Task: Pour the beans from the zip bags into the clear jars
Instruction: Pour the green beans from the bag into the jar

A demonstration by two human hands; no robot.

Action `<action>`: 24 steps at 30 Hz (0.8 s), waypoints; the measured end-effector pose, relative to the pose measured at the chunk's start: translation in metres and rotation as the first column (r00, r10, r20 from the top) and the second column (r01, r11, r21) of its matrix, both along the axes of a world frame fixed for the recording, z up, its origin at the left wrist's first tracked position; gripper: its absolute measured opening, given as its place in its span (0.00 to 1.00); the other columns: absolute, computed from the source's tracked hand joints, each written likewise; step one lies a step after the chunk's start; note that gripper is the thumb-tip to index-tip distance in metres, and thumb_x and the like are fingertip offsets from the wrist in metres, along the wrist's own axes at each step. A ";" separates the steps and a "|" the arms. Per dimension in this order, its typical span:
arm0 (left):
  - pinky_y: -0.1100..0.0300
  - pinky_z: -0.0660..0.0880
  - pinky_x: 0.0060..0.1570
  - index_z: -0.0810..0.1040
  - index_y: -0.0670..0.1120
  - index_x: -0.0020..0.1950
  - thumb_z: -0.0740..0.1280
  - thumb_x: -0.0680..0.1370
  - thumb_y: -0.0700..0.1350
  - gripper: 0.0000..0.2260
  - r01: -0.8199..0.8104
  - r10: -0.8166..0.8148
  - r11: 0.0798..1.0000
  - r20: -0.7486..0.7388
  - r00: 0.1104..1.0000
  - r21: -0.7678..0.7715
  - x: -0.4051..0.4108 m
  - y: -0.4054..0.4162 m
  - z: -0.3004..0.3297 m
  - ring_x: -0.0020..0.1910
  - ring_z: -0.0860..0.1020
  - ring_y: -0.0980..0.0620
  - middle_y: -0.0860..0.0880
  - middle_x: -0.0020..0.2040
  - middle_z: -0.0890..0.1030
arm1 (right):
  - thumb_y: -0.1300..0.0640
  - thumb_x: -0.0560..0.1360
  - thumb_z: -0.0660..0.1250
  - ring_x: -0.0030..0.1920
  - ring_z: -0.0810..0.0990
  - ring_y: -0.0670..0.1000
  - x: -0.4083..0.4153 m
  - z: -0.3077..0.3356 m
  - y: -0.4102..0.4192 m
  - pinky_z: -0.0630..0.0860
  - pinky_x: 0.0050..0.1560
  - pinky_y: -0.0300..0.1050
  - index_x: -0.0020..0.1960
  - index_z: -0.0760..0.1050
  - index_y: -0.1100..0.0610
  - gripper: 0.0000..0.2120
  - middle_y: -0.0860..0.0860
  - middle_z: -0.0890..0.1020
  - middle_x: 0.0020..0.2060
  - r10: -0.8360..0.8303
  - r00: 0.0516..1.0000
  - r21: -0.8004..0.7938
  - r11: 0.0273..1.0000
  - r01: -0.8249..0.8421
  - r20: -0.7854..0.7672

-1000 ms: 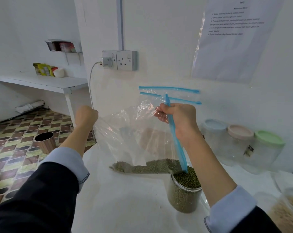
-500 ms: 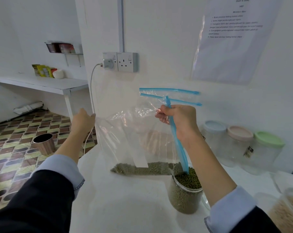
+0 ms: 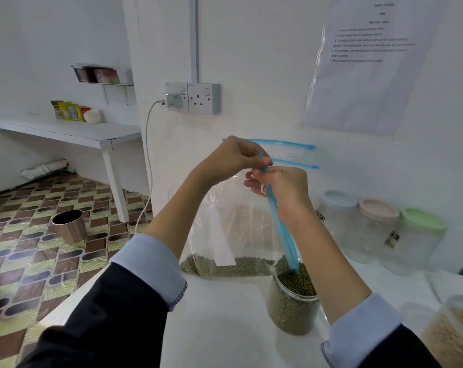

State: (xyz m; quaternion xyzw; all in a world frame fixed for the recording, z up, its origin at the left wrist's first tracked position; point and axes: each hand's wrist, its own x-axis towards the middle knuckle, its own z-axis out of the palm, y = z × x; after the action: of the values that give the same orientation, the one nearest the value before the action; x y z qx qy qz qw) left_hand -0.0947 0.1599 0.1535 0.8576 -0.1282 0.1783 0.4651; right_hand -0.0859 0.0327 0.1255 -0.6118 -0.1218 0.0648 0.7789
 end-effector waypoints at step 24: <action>0.58 0.75 0.52 0.82 0.46 0.43 0.67 0.77 0.41 0.05 -0.237 0.362 0.826 0.157 0.919 -0.512 -0.011 0.065 0.005 0.38 0.78 0.58 0.56 0.36 0.83 | 0.62 0.69 0.75 0.32 0.81 0.42 0.034 -0.002 -0.042 0.76 0.36 0.31 0.43 0.84 0.65 0.06 0.56 0.85 0.35 0.303 0.926 -0.736 0.676 -0.041 0.227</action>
State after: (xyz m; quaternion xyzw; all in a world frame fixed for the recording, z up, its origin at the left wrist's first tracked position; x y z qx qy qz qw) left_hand -0.1061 0.2254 0.1587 0.6944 0.0006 0.3813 0.6103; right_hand -0.0523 -0.0095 0.1233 -0.8545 -0.2733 0.0777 0.4350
